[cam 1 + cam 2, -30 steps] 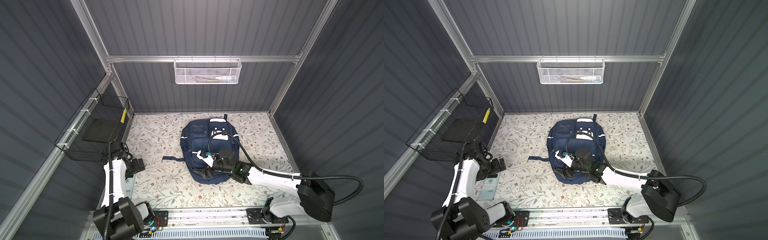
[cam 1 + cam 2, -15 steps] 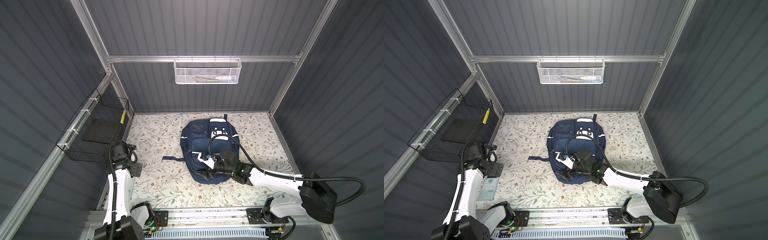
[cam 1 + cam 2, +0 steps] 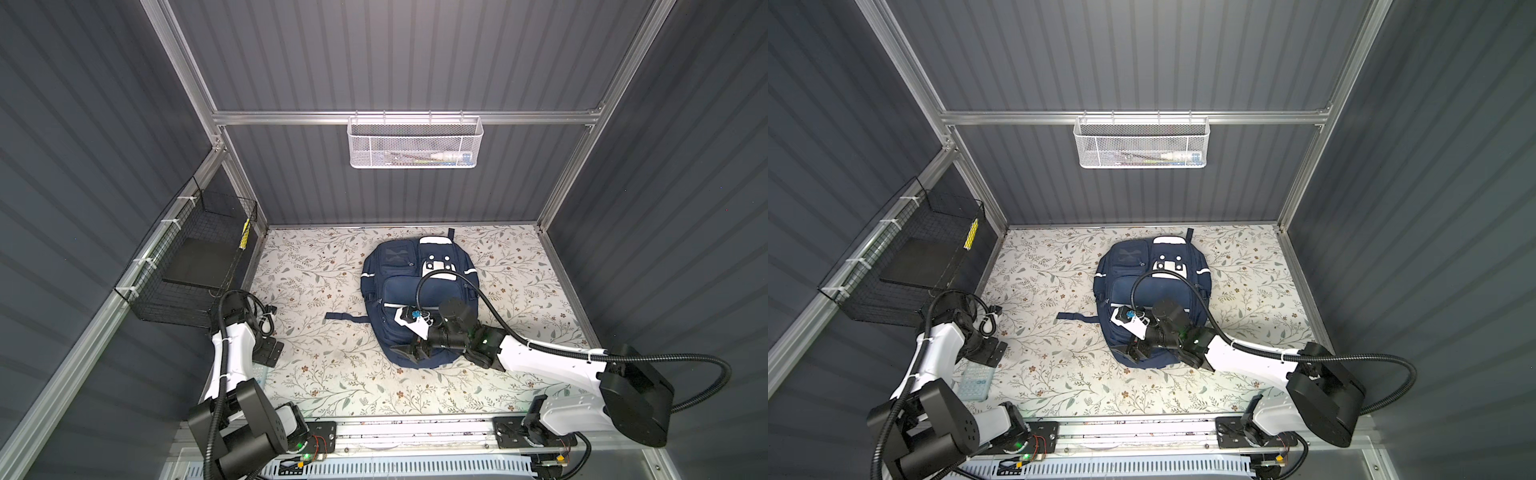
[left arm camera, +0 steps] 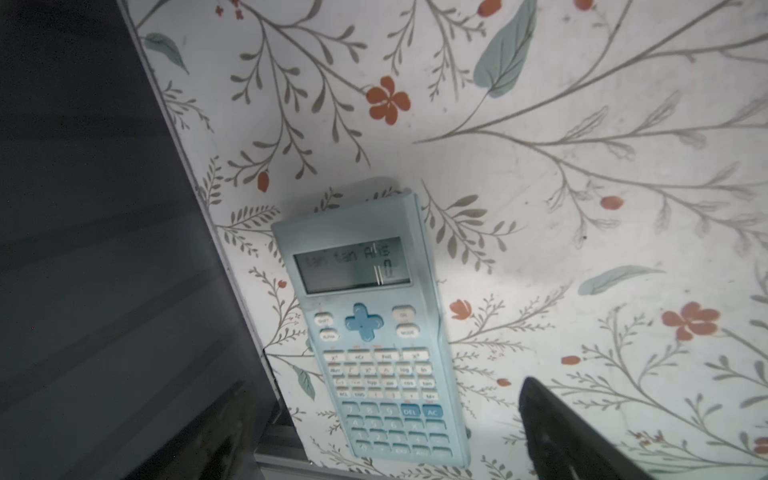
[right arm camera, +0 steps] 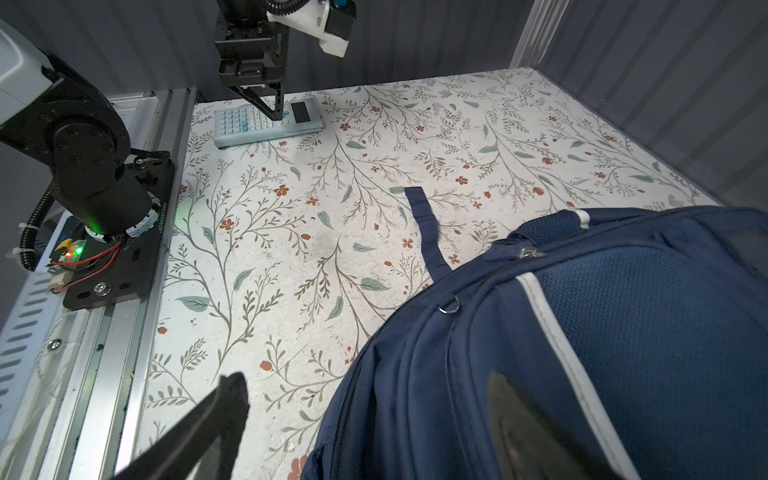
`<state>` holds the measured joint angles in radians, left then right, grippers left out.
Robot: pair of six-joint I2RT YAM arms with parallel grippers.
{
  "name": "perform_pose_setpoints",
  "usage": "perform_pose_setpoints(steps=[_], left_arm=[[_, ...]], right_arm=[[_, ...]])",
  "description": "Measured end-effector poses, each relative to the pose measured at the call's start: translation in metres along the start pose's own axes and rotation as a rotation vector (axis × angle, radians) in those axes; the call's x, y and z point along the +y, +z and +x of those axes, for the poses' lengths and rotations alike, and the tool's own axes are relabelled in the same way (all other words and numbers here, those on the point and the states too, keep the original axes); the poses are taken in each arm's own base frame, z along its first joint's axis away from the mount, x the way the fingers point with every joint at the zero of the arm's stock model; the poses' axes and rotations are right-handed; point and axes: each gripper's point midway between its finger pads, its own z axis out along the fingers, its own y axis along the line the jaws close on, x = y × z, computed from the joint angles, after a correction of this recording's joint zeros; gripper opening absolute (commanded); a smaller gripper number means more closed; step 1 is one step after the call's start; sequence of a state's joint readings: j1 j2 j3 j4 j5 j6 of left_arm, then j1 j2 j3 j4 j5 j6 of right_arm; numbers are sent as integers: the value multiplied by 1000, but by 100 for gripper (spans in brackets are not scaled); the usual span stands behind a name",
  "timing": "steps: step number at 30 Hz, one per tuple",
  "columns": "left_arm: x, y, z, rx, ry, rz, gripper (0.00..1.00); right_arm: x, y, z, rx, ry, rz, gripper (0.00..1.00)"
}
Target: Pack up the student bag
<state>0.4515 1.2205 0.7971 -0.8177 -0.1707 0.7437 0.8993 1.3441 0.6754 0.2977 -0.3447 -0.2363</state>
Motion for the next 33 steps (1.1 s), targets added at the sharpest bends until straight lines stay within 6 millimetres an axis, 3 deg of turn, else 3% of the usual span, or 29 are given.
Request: perform_pose_setpoints(steps=[6,10,17,24,33], left_arm=[[3,4,-2,-9,26,-23,100],[5,16,9,43,37,-55,100],[4,14,24,7,35,-150,100],[8,28,0,52,43,-24,100],[18,35,-3,46,44,-80,100]], right_arm=[[1,2,8,26,9,-7,90],[2,4,10,32,12,-11,90],[2,5,15,53,10,-17,90],[3,5,14,51,9,-22,90],[3,13,24,83,9,-30,91]])
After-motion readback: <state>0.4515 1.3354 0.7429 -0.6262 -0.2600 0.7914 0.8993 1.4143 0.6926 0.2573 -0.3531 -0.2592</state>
